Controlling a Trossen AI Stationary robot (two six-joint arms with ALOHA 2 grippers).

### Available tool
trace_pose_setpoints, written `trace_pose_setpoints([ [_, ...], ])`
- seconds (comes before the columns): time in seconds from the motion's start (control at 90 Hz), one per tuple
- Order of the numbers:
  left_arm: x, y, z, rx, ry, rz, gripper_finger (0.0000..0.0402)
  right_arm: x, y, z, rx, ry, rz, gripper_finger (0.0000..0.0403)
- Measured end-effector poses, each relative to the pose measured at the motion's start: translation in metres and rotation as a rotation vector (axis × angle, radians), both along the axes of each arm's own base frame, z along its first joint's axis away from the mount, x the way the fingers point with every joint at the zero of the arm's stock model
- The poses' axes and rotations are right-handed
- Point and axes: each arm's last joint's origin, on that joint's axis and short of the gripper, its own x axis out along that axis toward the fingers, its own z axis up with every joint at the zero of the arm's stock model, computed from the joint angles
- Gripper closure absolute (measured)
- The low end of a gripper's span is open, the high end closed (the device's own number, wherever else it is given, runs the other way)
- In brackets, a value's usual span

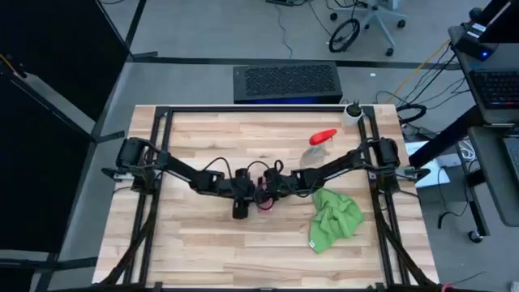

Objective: Apply microfiber cloth
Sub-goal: Wipe the back and front of the cellphone with the green microfiber cloth

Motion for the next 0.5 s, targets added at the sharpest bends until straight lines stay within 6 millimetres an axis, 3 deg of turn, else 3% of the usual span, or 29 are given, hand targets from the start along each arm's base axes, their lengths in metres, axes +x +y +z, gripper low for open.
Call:
trace_pose_setpoints([
  [0.156,-0.001,0.0,0.002,-0.002,0.009,-0.001,0.0217,-0.002,0.002,0.003,-0.058,0.012,0.046,0.0226],
  [0.367,-0.007,0.0,0.016,-0.023,0.017,0.008,0.0217,-0.018,0.006,0.02,-0.178,0.103,0.17,0.0375],
  [0.5,-0.017,0.0,0.03,-0.007,0.046,0.012,0.0217,-0.027,0.004,0.04,-0.289,0.172,0.261,0.0387],
])
